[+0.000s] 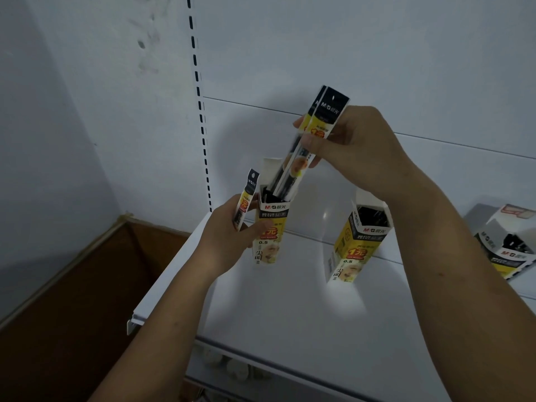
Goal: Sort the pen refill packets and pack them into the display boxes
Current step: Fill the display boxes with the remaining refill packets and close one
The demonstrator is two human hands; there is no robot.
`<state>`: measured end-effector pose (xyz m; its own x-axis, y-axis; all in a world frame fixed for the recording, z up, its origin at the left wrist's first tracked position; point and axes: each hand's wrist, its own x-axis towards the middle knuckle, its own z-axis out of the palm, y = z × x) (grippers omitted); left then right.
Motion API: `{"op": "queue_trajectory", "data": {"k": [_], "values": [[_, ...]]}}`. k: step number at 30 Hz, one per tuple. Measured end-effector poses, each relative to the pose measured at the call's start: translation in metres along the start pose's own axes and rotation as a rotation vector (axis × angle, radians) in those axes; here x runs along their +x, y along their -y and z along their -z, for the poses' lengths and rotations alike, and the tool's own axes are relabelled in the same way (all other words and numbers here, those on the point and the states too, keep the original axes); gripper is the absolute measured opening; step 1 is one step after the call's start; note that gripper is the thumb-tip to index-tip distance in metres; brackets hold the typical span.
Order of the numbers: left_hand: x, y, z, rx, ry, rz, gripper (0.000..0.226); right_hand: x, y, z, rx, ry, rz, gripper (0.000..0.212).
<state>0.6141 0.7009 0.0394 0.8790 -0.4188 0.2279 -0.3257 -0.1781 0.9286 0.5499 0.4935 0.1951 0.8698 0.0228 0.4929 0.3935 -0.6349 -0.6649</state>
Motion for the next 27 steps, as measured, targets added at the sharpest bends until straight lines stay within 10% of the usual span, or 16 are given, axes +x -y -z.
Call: {"op": "queue_trajectory", "data": {"k": [27], "values": [[0.000, 0.005, 0.000, 0.041, -0.018, 0.005, 0.038, -0.008, -0.023, -0.045, -0.111, 0.125, -0.148, 0.026]]}}
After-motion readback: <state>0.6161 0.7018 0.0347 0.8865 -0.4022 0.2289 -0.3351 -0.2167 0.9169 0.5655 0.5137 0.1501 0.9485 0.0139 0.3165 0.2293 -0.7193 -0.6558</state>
